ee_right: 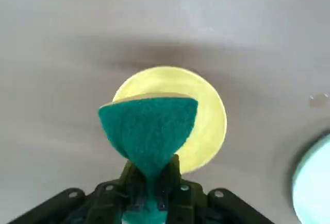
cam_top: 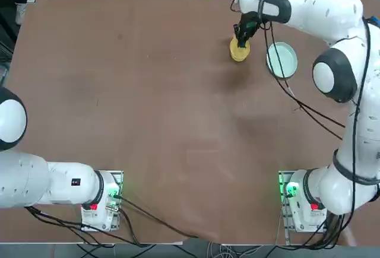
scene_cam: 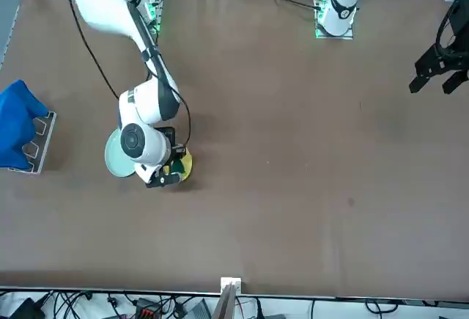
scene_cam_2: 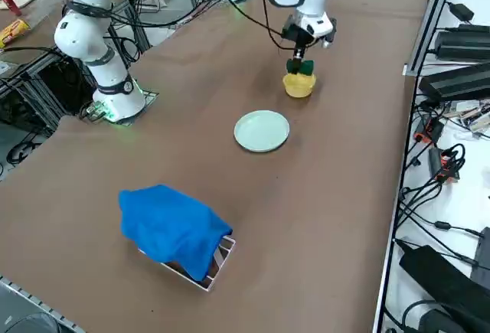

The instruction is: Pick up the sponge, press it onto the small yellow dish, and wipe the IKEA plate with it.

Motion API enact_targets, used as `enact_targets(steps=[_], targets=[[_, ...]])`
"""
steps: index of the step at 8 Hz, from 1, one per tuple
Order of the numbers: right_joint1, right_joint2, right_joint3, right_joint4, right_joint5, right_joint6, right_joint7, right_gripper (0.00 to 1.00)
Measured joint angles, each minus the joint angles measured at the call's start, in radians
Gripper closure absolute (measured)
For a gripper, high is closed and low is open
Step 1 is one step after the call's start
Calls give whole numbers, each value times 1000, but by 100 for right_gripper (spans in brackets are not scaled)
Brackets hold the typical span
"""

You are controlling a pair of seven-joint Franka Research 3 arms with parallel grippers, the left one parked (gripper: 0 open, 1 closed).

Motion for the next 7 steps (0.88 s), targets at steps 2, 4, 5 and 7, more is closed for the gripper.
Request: enact_targets(steps=[2,4,5,7], targets=[[-5,-54,-8,-5,0,-79,0,87],[-50,-116,-19,-62,-1,-109,-13,87],[-90,-140,-22,-102,-2,-110,-48,87],[-183,-173,-26,-173,-36,-110,-120,87]])
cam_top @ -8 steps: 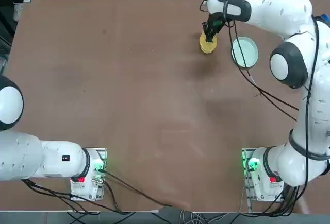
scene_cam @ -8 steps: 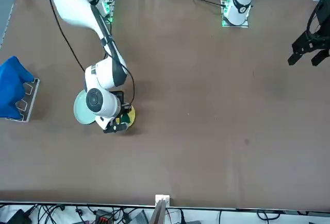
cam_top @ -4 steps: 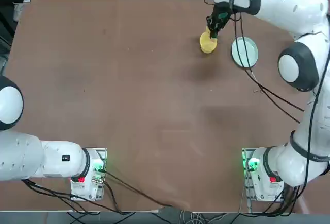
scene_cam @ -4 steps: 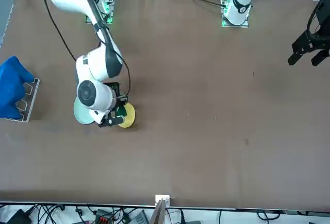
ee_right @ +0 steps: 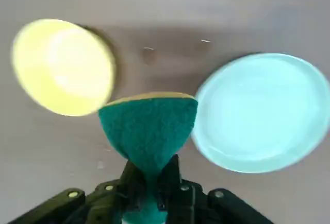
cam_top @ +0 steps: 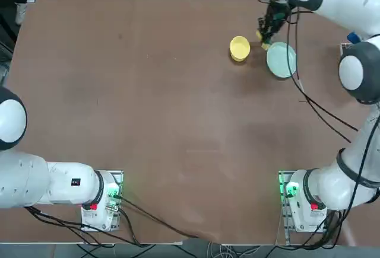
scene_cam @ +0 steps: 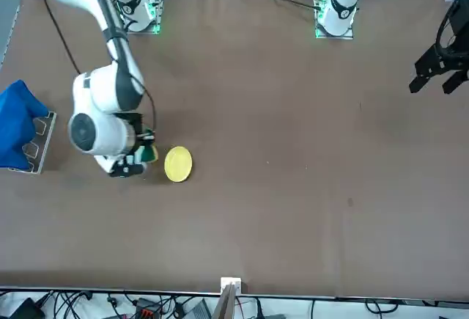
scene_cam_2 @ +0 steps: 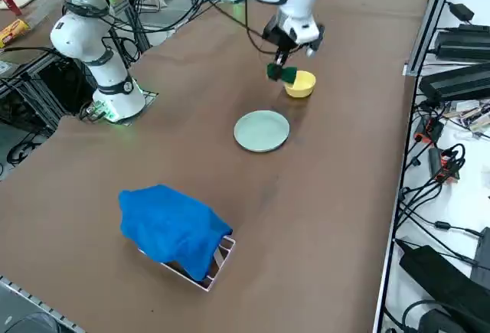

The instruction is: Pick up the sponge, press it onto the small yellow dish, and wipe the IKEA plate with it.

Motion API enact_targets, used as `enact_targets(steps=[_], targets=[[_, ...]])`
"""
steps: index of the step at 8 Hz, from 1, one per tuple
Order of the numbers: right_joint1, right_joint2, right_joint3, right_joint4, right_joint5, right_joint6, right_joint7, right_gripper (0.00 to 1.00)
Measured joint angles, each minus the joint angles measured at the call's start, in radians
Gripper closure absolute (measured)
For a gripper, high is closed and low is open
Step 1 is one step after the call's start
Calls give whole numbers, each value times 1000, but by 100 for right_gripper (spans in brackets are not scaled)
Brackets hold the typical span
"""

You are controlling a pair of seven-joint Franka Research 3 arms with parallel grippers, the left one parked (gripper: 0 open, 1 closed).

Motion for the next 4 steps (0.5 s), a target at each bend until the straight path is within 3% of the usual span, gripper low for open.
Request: enact_targets(steps=[2,4], targets=[[-81,-12,-1,-54,-18,14,-43,87],[-128,-12,0,-150,-19,136,-80,87]])
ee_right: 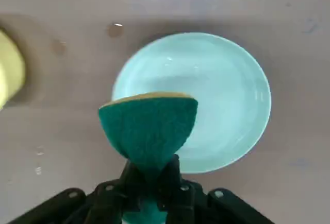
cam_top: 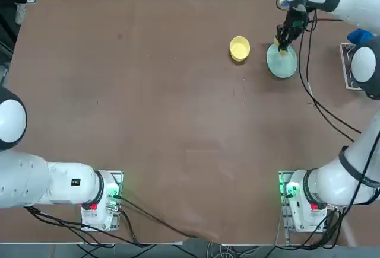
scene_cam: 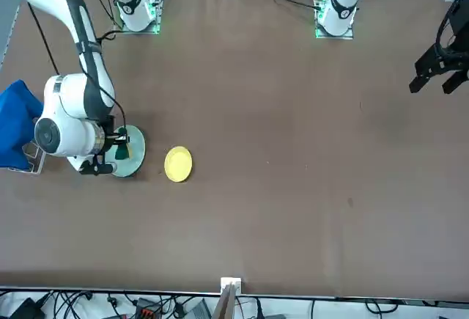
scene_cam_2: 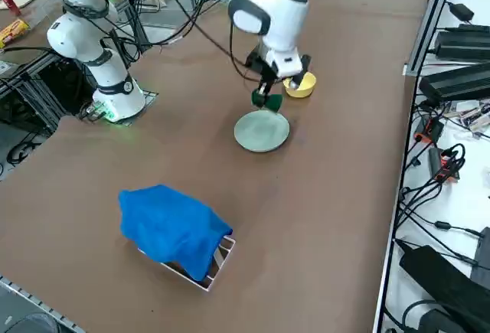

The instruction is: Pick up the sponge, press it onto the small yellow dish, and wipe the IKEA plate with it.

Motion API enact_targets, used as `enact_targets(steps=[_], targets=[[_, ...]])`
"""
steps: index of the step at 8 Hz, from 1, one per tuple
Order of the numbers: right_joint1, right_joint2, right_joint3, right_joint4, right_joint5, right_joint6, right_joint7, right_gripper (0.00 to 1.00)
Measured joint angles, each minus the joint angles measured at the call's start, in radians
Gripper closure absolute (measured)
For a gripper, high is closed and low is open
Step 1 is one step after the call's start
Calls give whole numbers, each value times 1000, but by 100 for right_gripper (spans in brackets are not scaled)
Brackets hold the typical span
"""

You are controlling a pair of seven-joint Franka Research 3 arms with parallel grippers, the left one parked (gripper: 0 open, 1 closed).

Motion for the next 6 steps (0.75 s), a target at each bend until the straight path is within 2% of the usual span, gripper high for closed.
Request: enact_targets(steps=[3,6], targets=[[-17,31,1,-139,0,186,-21,87],[-35,49,1,-163,-3,220,-24,87]])
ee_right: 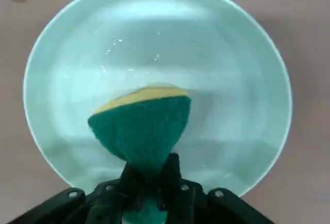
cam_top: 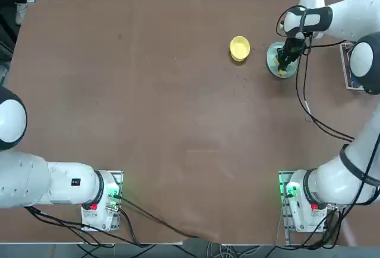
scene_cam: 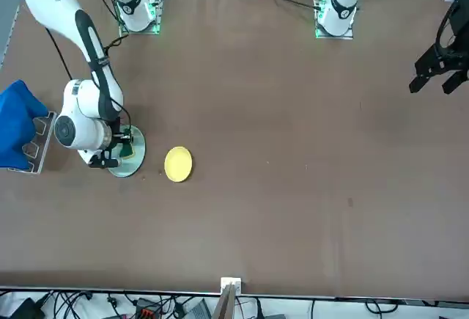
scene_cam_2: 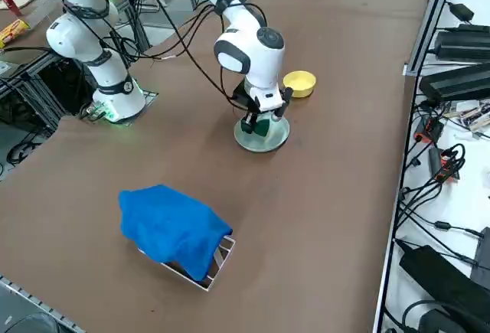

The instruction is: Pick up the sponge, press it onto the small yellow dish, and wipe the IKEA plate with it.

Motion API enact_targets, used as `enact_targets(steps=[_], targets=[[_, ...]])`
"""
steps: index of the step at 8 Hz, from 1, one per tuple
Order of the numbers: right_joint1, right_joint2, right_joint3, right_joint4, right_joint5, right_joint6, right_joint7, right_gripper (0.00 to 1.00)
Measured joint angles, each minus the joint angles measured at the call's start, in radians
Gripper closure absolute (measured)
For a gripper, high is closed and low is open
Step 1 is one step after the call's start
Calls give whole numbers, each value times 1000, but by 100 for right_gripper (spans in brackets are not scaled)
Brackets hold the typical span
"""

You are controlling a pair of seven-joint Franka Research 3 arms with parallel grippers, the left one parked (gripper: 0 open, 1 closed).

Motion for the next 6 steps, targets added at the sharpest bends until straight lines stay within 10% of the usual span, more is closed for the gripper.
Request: enact_targets(steps=[6], targets=[[-60,1,1,-2,-85,44,-58,87]])
